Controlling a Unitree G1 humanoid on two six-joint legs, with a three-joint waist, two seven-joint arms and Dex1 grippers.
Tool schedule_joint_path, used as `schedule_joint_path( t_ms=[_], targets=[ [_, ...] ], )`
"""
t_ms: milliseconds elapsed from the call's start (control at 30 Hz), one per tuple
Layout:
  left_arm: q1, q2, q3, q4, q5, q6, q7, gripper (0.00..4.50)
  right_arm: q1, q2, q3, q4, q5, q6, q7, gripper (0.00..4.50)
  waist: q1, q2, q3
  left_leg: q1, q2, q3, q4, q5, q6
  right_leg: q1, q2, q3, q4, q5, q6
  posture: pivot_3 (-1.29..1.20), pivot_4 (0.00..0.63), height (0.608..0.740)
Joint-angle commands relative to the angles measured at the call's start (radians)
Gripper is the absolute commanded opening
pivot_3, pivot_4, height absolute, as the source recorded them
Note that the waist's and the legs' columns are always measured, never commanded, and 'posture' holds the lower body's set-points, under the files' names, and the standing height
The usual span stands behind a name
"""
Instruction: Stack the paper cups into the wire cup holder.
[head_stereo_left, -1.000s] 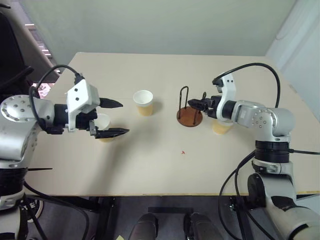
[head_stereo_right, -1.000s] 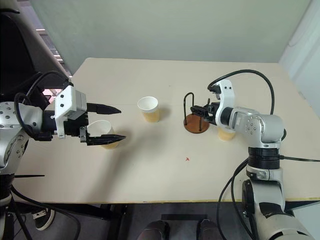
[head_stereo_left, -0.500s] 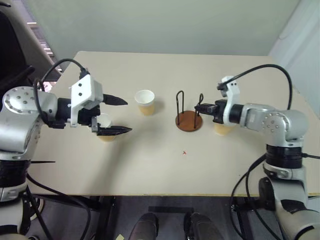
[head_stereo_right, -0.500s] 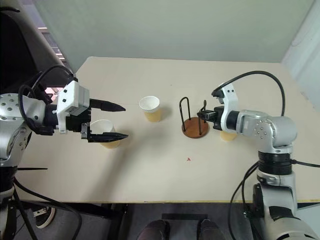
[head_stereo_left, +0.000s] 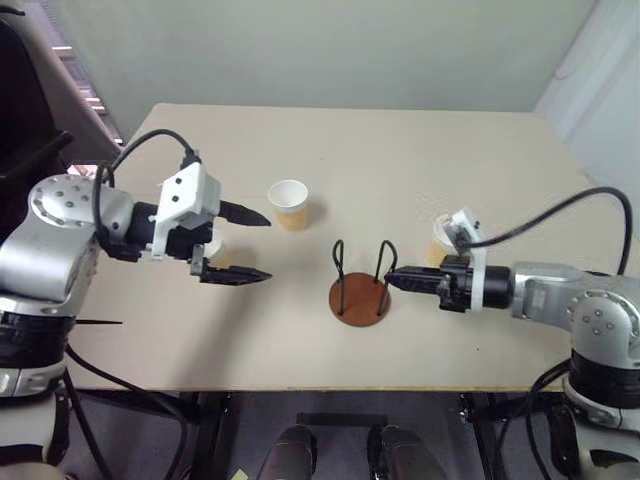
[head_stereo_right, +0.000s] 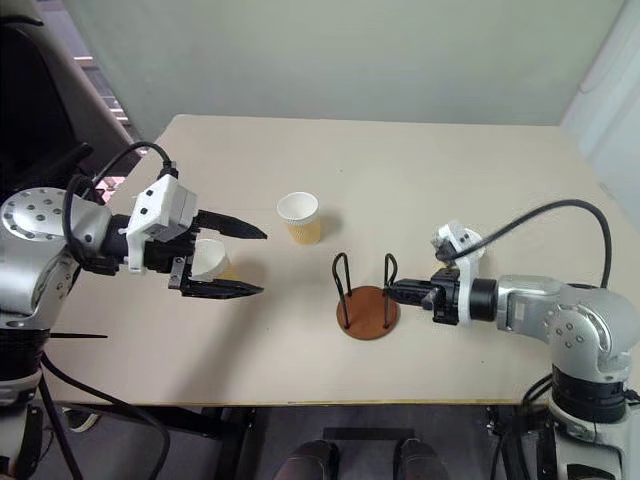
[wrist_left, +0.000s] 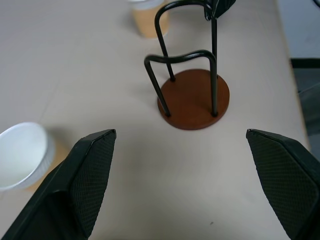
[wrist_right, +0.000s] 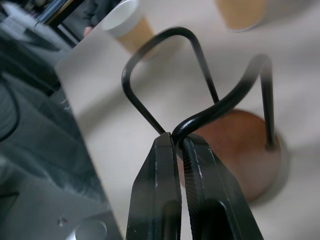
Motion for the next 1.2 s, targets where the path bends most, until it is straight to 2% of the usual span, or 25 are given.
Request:
schedule_joint_path(
  t_ms=[33, 167, 267, 367, 433, 533, 667, 700, 733, 800, 900, 1033, 1200],
  targets=[
    [-0.025, 0.006, 0.01, -0.03, -0.025, 0.01, -0.028, 4.5, 0.015, -0.041, 0.026, -0.054, 0.021, -0.071, 0.03, 0.03, -0.002, 0.0, 0.0, 0.0, 0.0, 0.0, 0.0, 0.0, 0.001, 0.0, 0.0, 0.0, 0.0, 0.001, 0.0, 0.0, 0.15, 0.74],
    [-0.017, 0.005, 0.006, -0.032, -0.018, 0.008, -0.035, 4.5, 0.036, -0.141, 0.123, -0.061, -0.049, -0.188, 0.078, 0.03, -0.002, 0.0, 0.0, 0.0, 0.0, 0.0, 0.0, 0.001, 0.005, 0.0, 0.0, 0.0, 0.0, 0.003, 0.0, 0.0, 0.15, 0.74],
    [-0.016, 0.002, 0.005, -0.035, -0.017, 0.01, -0.037, 4.5, 0.032, -0.171, 0.152, -0.041, -0.068, -0.233, 0.082, 0.03, -0.002, 0.0, 0.0, 0.001, 0.0, -0.001, 0.0, 0.0, 0.01, 0.001, 0.0, 0.0, 0.0, 0.004, 0.0, 0.0, 0.15, 0.74],
    [-0.019, 0.001, 0.005, -0.035, -0.018, 0.012, -0.041, 4.5, 0.026, -0.224, 0.18, -0.036, -0.077, -0.256, 0.113, 0.75, -0.002, -0.001, 0.0, 0.001, 0.0, -0.001, 0.0, 0.001, 0.011, 0.001, 0.0, 0.0, 0.0, 0.005, 0.0, 0.0, 0.15, 0.74],
    [-0.021, 0.003, 0.005, -0.035, -0.019, 0.012, -0.047, 4.5, 0.029, -0.271, 0.186, -0.041, -0.081, -0.275, 0.145, 1.39, -0.002, -0.001, 0.0, 0.0, 0.0, -0.001, 0.0, 0.001, 0.011, 0.001, 0.0, 0.0, -0.001, 0.006, 0.0, 0.0, 0.15, 0.74],
    [-0.035, 0.001, 0.016, -0.019, -0.024, 0.009, -0.049, 4.5, 0.061, -0.398, 0.167, -0.06, -0.076, -0.327, 0.263, 2.35, 0.003, -0.001, 0.0, -0.001, -0.001, -0.001, 0.0, 0.001, 0.011, 0.001, 0.0, 0.0, -0.002, 0.006, 0.001, 0.0, 0.15, 0.74],
    [-0.113, -0.055, 0.053, 0.04, -0.045, 0.021, 0.02, 4.5, 0.168, -0.653, 0.154, -0.042, -0.239, -0.608, 0.496, 3.7, 0.016, -0.002, -0.001, -0.002, -0.002, -0.002, 0.0, 0.0, 0.009, 0.002, -0.001, 0.0, -0.003, 0.004, 0.002, 0.0, 0.15, 0.74],
    [-0.145, -0.082, 0.056, 0.057, -0.043, 0.018, 0.05, 4.5, 0.158, -0.692, 0.151, 0.006, -0.283, -0.673, 0.523, 3.95, 0.017, -0.002, -0.001, -0.002, -0.002, -0.002, 0.0, 0.0, 0.009, 0.002, -0.001, 0.0, -0.003, 0.004, 0.002, 0.0, 0.15, 0.74],
    [-0.18, -0.111, 0.054, 0.075, -0.04, 0.027, 0.083, 4.5, 0.127, -0.72, 0.156, 0.065, -0.331, -0.735, 0.538, 3.95, 0.017, -0.002, -0.001, -0.002, -0.002, -0.001, 0.001, 0.0, 0.008, 0.002, -0.001, 0.0, -0.003, 0.004, 0.002, 0.0, 0.15, 0.74],
    [-0.252, -0.175, 0.01, 0.108, -0.007, 0.04, 0.134, 4.5, -0.005, -0.718, 0.22, 0.211, -0.447, -0.849, 0.541, 3.95, 0.017, -0.002, -0.001, -0.002, -0.003, -0.001, 0.002, 0.0, 0.011, 0.003, -0.002, 0.001, -0.003, 0.006, 0.004, 0.0, 0.15, 0.74],
    [-0.326, -0.258, -0.087, 0.165, 0.09, 0.006, 0.179, 4.5, -0.18, -0.645, 0.348, 0.401, -0.599, -0.985, 0.56, 3.95, 0.007, -0.002, -0.001, 0.001, -0.003, 0.001, 0.004, 0.0, 0.017, 0.006, -0.002, 0.002, -0.004, 0.01, 0.006, 0.0, 0.15, 0.74],
    [-0.335, -0.299, -0.144, 0.186, 0.142, -0.024, 0.173, 4.5, -0.283, -0.541, 0.444, 0.576, -0.738, -1.108, 0.568, 3.95, -0.004, -0.002, 0.0, 0.007, -0.002, 0.001, 0.005, -0.001, 0.019, 0.014, -0.002, 0.002, -0.007, 0.011, 0.007, 0.0, 0.15, 0.74],
    [-0.304, -0.297, -0.147, 0.135, 0.13, -0.003, 0.155, 4.5, -0.323, -0.458, 0.497, 0.707, -0.826, -1.201, 0.6, 3.95, -0.001, -0.001, 0.0, 0.001, -0.002, 0.001, 0.005, 0.0, 0.02, 0.009, -0.002, 0.002, -0.01, 0.012, 0.009, 0.0, 0.15, 0.74]
  ],
)
